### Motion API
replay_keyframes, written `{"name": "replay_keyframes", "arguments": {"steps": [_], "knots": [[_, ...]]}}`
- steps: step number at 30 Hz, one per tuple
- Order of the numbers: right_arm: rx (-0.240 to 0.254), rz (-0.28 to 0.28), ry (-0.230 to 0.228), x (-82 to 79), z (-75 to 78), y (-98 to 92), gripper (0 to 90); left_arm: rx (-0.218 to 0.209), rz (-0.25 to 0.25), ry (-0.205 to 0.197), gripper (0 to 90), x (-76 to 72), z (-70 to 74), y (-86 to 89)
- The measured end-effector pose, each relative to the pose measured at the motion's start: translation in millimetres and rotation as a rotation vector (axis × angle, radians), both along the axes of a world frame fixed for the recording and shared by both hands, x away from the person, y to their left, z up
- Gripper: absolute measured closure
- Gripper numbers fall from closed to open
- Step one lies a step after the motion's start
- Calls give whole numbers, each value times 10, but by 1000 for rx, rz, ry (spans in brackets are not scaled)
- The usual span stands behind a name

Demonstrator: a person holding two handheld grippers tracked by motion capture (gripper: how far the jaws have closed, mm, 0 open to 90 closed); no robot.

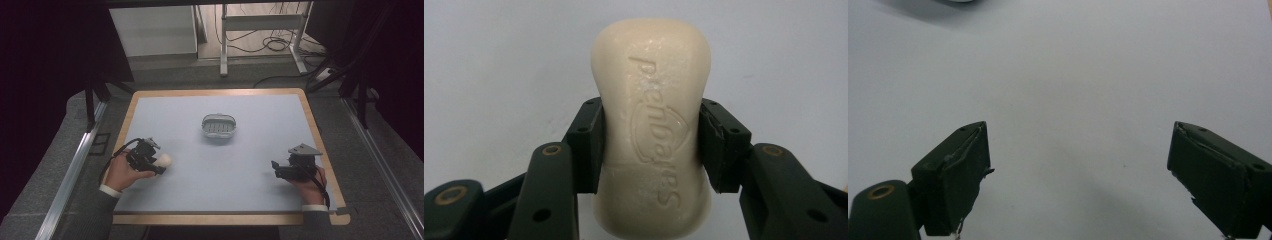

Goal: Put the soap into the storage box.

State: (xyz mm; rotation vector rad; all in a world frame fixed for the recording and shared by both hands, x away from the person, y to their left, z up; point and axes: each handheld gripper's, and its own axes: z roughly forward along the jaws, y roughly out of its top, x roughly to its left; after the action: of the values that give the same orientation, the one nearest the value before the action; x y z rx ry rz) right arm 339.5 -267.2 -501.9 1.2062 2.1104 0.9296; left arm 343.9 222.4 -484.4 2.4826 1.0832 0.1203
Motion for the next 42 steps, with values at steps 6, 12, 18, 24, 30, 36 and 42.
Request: {"name": "replay_keyframes", "arguments": {"steps": [6, 12, 18, 24, 30, 36, 42], "knots": [[-1, 2, 2, 3, -4, 3, 99, 11, -26, 0, 500, 115, 51, -61], [-4, 2, 2, 6, -9, 1, 99, 17, -42, 4, 501, 223, 89, -111], [-2, 5, 4, 6, -9, 1, 99, 16, -39, 4, 500, 335, 121, -134], [-4, 4, 4, 8, -15, 5, 99, 9, -38, 4, 500, 463, 147, -148], [-7, 4, 4, 9, -17, 8, 99, 7, -34, 1, 500, 561, 162, -181], [-8, 3, 5, 14, -22, 7, 99, -7, -44, 1, 500, 630, 196, -193], [-9, 3, 3, 9, -16, 7, 99, 2, -46, 4, 500, 687, 217, -212]]}}
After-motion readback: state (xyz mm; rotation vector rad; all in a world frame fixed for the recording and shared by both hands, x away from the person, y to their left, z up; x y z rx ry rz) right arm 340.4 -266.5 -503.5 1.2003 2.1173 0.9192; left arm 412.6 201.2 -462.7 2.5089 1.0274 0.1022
